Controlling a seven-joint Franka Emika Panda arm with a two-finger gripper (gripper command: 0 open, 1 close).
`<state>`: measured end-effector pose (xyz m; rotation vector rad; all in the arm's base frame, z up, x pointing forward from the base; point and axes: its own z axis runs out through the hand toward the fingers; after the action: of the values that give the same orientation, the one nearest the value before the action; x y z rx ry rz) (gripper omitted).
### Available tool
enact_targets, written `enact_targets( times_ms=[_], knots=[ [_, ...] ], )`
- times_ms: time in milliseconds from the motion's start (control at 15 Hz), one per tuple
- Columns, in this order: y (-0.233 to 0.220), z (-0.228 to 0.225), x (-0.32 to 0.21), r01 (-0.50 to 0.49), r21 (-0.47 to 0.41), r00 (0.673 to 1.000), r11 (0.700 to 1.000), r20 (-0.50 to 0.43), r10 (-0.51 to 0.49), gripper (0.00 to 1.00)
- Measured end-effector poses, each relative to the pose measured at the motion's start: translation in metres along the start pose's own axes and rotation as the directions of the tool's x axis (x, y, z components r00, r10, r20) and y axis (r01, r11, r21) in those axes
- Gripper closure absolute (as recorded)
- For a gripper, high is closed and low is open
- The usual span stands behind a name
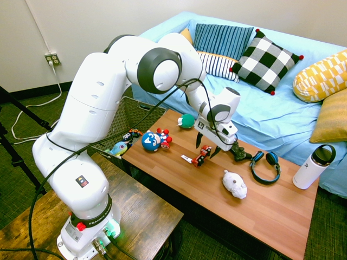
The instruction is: Put the toy car in the basket
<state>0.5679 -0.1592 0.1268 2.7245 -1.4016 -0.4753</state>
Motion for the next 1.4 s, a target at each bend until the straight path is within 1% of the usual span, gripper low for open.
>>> enact_targets(
  times_ms=[67,333,1000,1400],
  knots=[
    [-0.003,0.004,-0.002,0.005,-0.009,1.0,1.0,0.008,-0.005,1.0],
    [-0.012,0.023,-0.004,0.022,-0.042,1.0,0.999,0.013,-0.021,1.0],
    [-0.021,0.038,0.001,0.031,-0.058,0.999,0.998,0.012,-0.031,1.0],
    [-0.025,0.032,0.005,0.032,-0.046,0.999,0.998,-0.002,-0.032,1.0]
  ],
)
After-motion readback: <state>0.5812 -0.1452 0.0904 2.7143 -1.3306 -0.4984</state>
